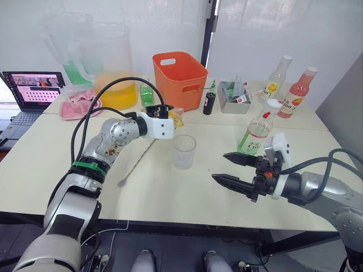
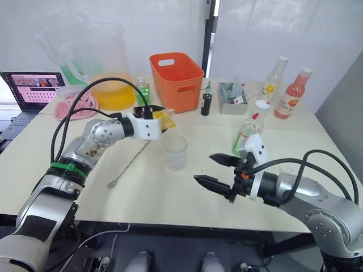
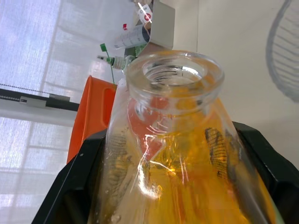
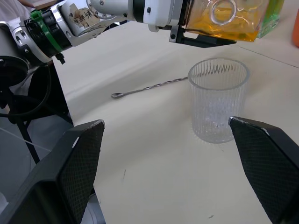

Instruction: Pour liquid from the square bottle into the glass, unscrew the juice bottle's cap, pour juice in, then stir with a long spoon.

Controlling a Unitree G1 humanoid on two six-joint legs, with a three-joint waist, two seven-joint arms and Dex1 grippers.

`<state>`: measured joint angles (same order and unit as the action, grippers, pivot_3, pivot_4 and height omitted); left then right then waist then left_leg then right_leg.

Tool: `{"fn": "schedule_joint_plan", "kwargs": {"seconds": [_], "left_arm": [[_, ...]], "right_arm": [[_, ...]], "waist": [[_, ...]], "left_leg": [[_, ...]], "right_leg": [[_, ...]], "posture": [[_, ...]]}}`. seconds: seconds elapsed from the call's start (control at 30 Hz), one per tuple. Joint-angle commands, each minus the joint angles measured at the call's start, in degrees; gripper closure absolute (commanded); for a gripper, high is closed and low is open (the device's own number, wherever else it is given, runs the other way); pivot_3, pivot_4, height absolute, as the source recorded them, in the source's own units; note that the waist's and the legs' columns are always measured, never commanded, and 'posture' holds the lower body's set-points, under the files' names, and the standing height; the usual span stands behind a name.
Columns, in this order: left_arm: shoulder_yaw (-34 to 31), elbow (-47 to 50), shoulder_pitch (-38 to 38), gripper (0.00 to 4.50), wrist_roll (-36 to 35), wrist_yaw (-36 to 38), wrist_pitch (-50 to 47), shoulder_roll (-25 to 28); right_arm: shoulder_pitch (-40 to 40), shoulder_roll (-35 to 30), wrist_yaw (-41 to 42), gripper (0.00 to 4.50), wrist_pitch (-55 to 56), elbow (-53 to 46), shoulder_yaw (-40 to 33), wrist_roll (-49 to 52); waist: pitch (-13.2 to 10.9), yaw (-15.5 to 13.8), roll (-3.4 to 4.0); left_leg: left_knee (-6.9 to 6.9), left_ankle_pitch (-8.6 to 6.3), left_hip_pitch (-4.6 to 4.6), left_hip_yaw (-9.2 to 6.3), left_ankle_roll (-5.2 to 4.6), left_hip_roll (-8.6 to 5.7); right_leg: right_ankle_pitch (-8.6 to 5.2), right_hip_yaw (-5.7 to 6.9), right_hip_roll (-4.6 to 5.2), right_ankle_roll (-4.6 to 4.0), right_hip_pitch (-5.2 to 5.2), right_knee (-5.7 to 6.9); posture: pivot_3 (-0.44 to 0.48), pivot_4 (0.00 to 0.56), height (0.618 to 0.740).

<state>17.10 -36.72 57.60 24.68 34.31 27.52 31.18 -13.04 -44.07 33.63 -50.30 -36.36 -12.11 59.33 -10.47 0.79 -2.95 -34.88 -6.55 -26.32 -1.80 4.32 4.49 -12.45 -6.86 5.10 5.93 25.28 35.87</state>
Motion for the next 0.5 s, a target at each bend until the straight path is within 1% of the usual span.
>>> {"fn": "schedule_joint_plan", "kwargs": {"seconds": [0.03, 0.1, 0.5], "left_arm": [[-1.57, 3.15, 1.80, 1.66, -0.57, -3.30, 1.79, -0.07], [-1.59, 3.54, 1.54, 1.66, -0.66, -3.65, 1.88, -0.37], [1.41, 2.80, 1.83, 1.66, 5.52, -9.62, 8.01, 0.68]], "right_arm": [[0.04, -0.75, 0.10, 0.00, 1.19, -1.69, -2.04, 0.81], [-0.04, -0.69, 0.43, 0.00, 1.28, -1.77, -2.00, 1.10], [0.23, -1.82, 0.38, 0.00, 1.00, -1.75, -3.16, 1.75]], "waist": [[0.00, -0.01, 0.00], [0.00, -0.01, 0.00], [0.00, -0.02, 0.00]], "left_leg": [[0.00, 0.00, 0.00, 0.00, 0.00, 0.00], [0.00, 0.00, 0.00, 0.00, 0.00, 0.00], [-0.02, 0.00, 0.00, 0.00, 0.00, -0.01]], "right_leg": [[0.00, 0.00, 0.00, 0.00, 0.00, 0.00], [0.00, 0.00, 0.00, 0.00, 0.00, 0.01], [0.01, 0.00, 0.00, 0.01, -0.01, 0.02]], "posture": [[0.000, 0.150, 0.717], [0.000, 0.150, 0.717], [0.000, 0.150, 0.717]]}}
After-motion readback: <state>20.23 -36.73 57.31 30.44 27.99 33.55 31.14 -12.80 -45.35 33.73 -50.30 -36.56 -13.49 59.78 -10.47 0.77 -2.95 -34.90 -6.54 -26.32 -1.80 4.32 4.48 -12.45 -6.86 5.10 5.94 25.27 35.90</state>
